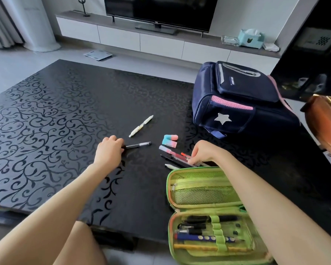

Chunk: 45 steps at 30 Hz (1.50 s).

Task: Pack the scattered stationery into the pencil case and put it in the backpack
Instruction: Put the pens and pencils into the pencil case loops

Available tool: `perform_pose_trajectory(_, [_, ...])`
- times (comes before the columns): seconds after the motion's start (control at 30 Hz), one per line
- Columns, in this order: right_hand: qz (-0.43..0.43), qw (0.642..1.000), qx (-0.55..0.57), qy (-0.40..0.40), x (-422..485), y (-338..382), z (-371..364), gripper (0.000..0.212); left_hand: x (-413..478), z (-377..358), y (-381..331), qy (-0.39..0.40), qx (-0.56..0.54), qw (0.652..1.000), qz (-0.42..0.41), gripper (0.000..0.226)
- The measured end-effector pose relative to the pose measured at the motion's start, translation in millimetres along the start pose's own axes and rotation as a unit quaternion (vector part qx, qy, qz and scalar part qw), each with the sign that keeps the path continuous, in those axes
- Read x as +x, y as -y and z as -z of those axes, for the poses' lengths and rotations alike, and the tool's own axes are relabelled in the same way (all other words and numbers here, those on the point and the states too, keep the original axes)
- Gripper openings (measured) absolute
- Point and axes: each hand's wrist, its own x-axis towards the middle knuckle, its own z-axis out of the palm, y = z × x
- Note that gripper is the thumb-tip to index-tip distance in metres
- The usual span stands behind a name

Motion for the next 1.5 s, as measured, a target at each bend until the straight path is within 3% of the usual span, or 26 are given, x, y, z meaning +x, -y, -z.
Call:
perform_pose_trajectory(0.1, [0.022, 0.999, 0.021, 0.026, 2, 0, -3, 0.016, 1, -5, 1, -0.007, -0.042, 0.999, -0.005, 0.019])
perform_pose_trajectory(0.3, [0.055, 0.998, 0.026, -0.004, -4, -3, -9, 0.018, -20, 3, -13, -0.05, -0.105, 0.993, 0.01, 0.016])
perform_pose_trajectory(0.4, [0.07, 0.993, 0.042, -0.089, -13, -2, -3, 0.029, -40, 14, -27, -0.079, -0.16, 0.984, 0.006, 0.013])
perform_pose_trajectory(0.5, [0.092, 0.972, 0.041, -0.21, -35, -1, 11, 0.022, -66, 27, -52, -0.065, -0.222, 0.973, -0.008, 0.01])
perform_pose_trajectory(0.57, [0.108, 0.954, 0.047, -0.274, -58, -4, 19, 0.015, -85, 34, -71, -0.048, -0.243, 0.968, -0.046, 0.009])
perform_pose_trajectory(0.67, [0.134, 0.941, 0.044, -0.307, -107, -22, 24, 0.013, -125, 41, -103, -0.007, -0.285, 0.948, -0.144, 0.009])
perform_pose_trajectory(0.8, [0.112, 0.943, 0.035, -0.31, -159, -55, 14, 0.013, -181, 25, -144, 0.08, -0.271, 0.924, -0.259, 0.019])
perform_pose_trajectory(0.9, [0.088, 0.95, 0.021, -0.299, -184, -76, -4, 0.013, -199, 7, -166, 0.103, -0.199, 0.926, -0.302, 0.02])
perform_pose_trajectory(1.0, [0.086, 0.955, 0.007, -0.283, -195, -86, -24, 0.013, -200, 1, -175, 0.099, -0.161, 0.936, -0.298, 0.02])
perform_pose_trajectory(1.17, [0.119, 0.967, -0.029, -0.223, -208, -87, -48, 0.015, -205, 11, -163, 0.083, -0.2, 0.934, -0.284, 0.027])
perform_pose_trajectory(1.37, [0.168, 0.973, -0.116, -0.108, -216, -73, -82, 0.015, -211, 22, -115, 0.033, -0.247, 0.955, -0.162, 0.007])
perform_pose_trajectory(1.5, [0.166, 0.966, -0.172, -0.102, -206, -61, -101, 0.021, -215, 22, -110, 0.051, -0.255, 0.948, -0.181, 0.008])
